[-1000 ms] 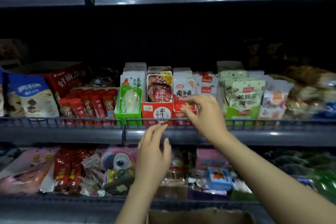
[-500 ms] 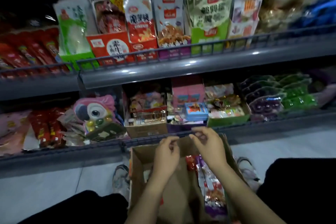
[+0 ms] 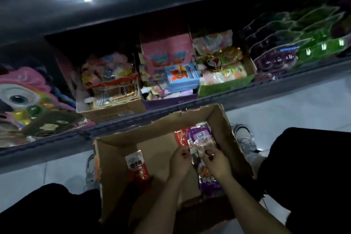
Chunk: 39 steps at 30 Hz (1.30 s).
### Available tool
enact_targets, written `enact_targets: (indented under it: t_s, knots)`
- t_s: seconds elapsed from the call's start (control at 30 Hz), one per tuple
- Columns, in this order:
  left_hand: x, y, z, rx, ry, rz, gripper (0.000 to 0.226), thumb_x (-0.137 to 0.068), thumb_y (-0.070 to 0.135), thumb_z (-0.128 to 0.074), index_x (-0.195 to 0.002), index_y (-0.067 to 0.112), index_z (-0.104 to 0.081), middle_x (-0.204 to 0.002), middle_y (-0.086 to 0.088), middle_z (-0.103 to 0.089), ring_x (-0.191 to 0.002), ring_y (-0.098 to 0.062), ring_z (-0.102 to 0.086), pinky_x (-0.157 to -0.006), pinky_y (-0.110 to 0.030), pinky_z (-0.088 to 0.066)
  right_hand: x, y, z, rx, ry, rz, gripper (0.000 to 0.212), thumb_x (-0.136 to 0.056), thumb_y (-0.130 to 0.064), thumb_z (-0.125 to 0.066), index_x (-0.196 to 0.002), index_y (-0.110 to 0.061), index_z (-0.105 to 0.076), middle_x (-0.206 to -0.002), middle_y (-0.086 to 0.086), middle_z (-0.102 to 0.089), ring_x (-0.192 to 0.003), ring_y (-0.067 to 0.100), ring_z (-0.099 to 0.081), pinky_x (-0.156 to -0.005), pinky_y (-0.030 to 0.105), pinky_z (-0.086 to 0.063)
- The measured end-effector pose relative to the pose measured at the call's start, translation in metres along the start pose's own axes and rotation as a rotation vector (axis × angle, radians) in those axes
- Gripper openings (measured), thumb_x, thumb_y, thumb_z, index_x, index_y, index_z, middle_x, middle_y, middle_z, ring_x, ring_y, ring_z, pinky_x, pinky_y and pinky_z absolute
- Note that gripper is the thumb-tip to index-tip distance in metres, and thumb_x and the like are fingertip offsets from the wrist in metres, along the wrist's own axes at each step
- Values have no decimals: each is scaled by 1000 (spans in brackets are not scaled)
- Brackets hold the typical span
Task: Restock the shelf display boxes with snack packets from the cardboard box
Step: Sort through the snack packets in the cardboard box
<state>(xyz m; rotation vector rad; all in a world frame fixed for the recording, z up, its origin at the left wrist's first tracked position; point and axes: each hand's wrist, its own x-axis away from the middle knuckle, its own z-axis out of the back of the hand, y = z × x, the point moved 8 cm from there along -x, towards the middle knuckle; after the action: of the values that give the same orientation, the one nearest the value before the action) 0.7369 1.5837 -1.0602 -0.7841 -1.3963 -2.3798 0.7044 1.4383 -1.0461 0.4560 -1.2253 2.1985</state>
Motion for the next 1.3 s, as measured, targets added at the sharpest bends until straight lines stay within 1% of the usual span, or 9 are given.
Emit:
enact_targets:
  t_s: [0.07,0.17,0.37,0.57,0.83,0.9,1.0,1.13,1.3]
  knots:
    - [-9,-15,-11,46,-14,55,20,-89,3,-50,-93,20,-60,-95,2,-62,-95,-18,-60,-79,-25,-44,-9,12,-9,16,-43,-47,33,-88,-13,-62,-119,-3,-60,-116,13,-64,-108,24,-59,-76,15,-34]
    - [-21,-32,-26,100,-71,132,24,-90,4,-50,-108,14,-63,-103,4,-62,-100,-15,-58,-82,-24,-42,-19,33,-19,-15,-86,-157,43,-89,-12,-61,-130,-5,-51,-127,14,-57,-115,24,-54,-76,10,-32]
    - [-31,-54,-46,212,-107,237,22,-94,11,-51,-111,17,-62,-109,-5,-67,-96,-21,-63,-85,-35,-48,-31,59,-30,139,-163,-211,56,-94,-21,-52,-145,-14,-29,-148,9,-33,-130,28,-41,-97,25,-34]
    - [-39,-67,-53,283,-57,316,23,-89,28,-62,-105,13,-65,-100,-4,-70,-96,-22,-65,-86,-35,-49,-34,64,-40,153,-204,-200,53,-94,-31,-51,-144,-20,-35,-144,4,-44,-127,22,-45,-94,20,-34]
    - [-33,-102,-23,284,180,535,26,-78,24,-75,-90,3,-65,-85,-10,-67,-85,-29,-65,-78,-35,-51,-25,66,-72,37,-375,-190,47,-95,-28,-50,-141,-21,-41,-143,2,-46,-126,15,-46,-94,13,-31]
    - [-30,-113,-10,250,227,535,30,-79,22,-74,-96,-1,-68,-92,-14,-70,-88,-32,-66,-78,-38,-54,-22,63,-80,-8,-401,-182,48,-95,-25,-52,-141,-18,-41,-138,5,-50,-120,13,-48,-88,11,-32]
    - [-24,-113,8,204,323,502,24,-83,15,-70,-100,-2,-67,-94,-11,-66,-91,-31,-62,-71,-26,-41,-18,60,-84,-123,-377,-209,49,-94,-21,-55,-141,-17,-41,-128,8,-57,-103,10,-52,-82,15,-39]
    - [-18,-102,23,197,422,452,22,-82,17,-71,-91,-3,-68,-91,-19,-69,-83,-31,-61,-66,-25,-37,-18,54,-84,-182,-372,-174,44,-93,-23,-57,-135,-17,-48,-128,0,-58,-108,12,-55,-96,25,-43]
    - [-15,-96,32,344,393,474,19,-81,15,-72,-84,-3,-67,-83,-17,-67,-84,-32,-62,-70,-30,-44,-15,40,-86,-220,-407,-168,44,-91,-20,-59,-132,-30,-47,-114,-3,-59,-102,14,-57,-84,24,-49]
